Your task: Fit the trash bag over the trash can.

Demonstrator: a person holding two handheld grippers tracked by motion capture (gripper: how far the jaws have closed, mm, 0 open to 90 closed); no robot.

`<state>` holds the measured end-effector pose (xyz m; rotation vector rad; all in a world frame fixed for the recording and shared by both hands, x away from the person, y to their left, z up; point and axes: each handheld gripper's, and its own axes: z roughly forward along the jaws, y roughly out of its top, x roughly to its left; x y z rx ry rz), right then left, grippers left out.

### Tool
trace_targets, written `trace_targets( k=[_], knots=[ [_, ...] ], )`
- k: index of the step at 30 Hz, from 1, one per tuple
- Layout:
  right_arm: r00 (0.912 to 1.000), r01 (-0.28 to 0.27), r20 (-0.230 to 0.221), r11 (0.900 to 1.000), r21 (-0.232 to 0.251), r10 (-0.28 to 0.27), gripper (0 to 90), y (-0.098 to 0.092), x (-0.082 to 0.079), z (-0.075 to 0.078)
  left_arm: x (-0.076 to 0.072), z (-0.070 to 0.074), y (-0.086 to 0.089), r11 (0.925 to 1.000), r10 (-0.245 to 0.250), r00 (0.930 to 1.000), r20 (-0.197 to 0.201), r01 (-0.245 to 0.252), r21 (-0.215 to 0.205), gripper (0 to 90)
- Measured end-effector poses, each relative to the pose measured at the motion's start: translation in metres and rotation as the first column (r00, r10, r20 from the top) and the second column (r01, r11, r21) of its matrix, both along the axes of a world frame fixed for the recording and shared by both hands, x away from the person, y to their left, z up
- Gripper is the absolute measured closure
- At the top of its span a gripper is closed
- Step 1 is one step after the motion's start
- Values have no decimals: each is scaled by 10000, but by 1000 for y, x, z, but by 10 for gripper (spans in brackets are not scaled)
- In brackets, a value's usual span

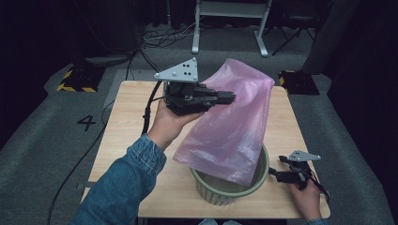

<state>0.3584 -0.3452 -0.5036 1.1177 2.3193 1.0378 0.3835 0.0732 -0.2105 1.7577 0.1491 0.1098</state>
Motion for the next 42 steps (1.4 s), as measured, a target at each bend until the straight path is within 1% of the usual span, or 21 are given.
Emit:
trace_targets(
  k=[3,6,8,11,12,16,17,20,24,27,29,32,35,39,42],
  knots=[
    [10000,-4,4,10000,8,4,231,0,0,0,2,-10,-5,10000,35,9999,-102,-34,69,891],
    [10000,-2,1,10000,0,2,231,0,0,0,3,-17,-9,9999,51,9999,-98,-50,139,891],
    [10000,0,0,10000,9,0,231,0,0,0,2,-22,-14,9996,63,9999,-108,-60,258,891],
    [10000,-4,0,10000,8,4,231,0,0,0,1,-27,-18,9992,4,9999,-130,1,401,891],
    [10000,-6,2,10000,7,6,231,0,0,0,-1,-29,-19,9990,1,10000,-77,3,451,891],
    [10000,-20,-16,10000,4,20,227,0,0,0,-4,-35,-21,9990,-5,9999,-119,11,452,891],
    [10000,-21,-17,10000,3,21,227,0,0,0,-4,-36,-22,9990,1,9999,-135,5,458,891],
    [10000,-20,-17,10000,5,20,227,0,0,0,-2,-40,-25,9995,14,9996,-268,-6,304,891],
    [10000,-26,-7,10000,0,26,226,0,0,0,0,-40,-36,9999,-61,9994,-333,64,88,891],
    [10000,-27,-7,10000,0,27,226,0,0,0,-2,-38,-43,9999,-126,9997,-207,127,57,891],
    [10000,-32,-10,10000,-1,32,225,0,0,0,-3,-39,-45,9998,-132,9998,-143,135,177,890],
    [10000,-75,-24,10000,-2,75,221,0,0,0,-5,-45,-42,9994,-23,9998,-186,30,358,890],
    [9999,-109,-38,9999,-5,109,219,0,0,0,-8,-51,-34,9980,210,9995,-241,-195,593,890],
    [9999,-108,-60,9999,4,108,218,1,0,0,-14,-59,-24,9949,393,9988,-307,-362,940,890],
    [9999,-108,-61,9999,5,108,218,1,0,0,-20,-63,-18,9916,409,9987,-290,-369,1243,890]
  ],
)
